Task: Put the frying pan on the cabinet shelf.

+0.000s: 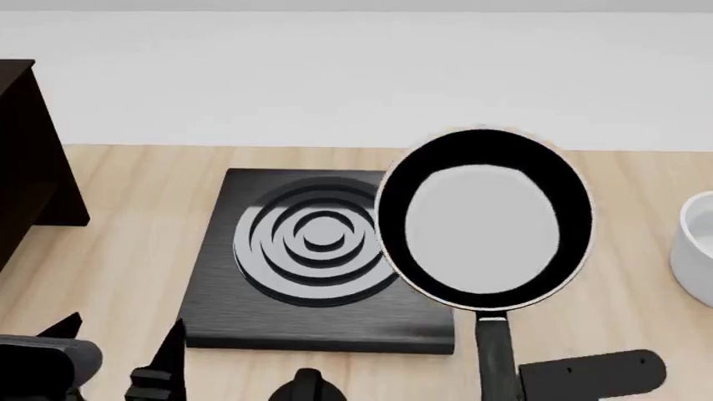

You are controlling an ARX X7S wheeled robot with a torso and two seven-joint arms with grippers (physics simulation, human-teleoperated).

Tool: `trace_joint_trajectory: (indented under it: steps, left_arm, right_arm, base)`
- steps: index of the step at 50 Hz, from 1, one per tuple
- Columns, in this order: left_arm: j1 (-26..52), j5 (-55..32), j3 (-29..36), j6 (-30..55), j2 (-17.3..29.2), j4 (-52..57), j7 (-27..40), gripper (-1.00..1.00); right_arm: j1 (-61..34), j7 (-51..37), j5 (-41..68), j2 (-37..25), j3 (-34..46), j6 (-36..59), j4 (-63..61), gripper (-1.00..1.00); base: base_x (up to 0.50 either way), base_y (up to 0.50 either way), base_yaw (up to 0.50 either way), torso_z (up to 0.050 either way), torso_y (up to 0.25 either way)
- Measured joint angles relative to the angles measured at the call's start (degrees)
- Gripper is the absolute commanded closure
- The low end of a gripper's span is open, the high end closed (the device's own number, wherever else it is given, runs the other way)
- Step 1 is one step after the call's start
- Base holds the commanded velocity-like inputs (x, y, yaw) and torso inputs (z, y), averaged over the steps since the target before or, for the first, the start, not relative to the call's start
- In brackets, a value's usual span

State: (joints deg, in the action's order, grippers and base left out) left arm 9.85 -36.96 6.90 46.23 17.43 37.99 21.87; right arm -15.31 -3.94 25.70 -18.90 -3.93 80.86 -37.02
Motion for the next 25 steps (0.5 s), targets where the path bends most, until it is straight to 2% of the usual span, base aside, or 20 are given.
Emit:
trace_joint_trajectory:
  steps: [6, 16, 25]
  left_arm:
    - [4.18, -5.86, -2.76, 4.20, 0.15, 0.50, 0.79, -1.00]
    - [12.51, -15.34, -6.09, 11.61, 1.90, 0.05, 1.24, -1.00]
    - [18.96, -27.28, -9.78, 17.50, 1.41, -1.39, 4.16, -1.00]
  right_arm:
    - [-6.76, -0.96, 5.29, -0.32, 1.24, 4.19, -1.87, 1.00]
    - [-17.68, -11.33, 26.26, -5.12, 2.93, 7.29, -0.49, 1.00]
    - [-24.35, -15.94, 38.50, -7.70, 5.52, 7.48, 0.75, 1.00]
  base:
    - [0.00, 0.00, 0.00, 0.000, 0.002]
    - [0.00, 0.00, 0.00, 0.000, 0.001]
    - [0.00, 0.00, 0.00, 0.002, 0.002]
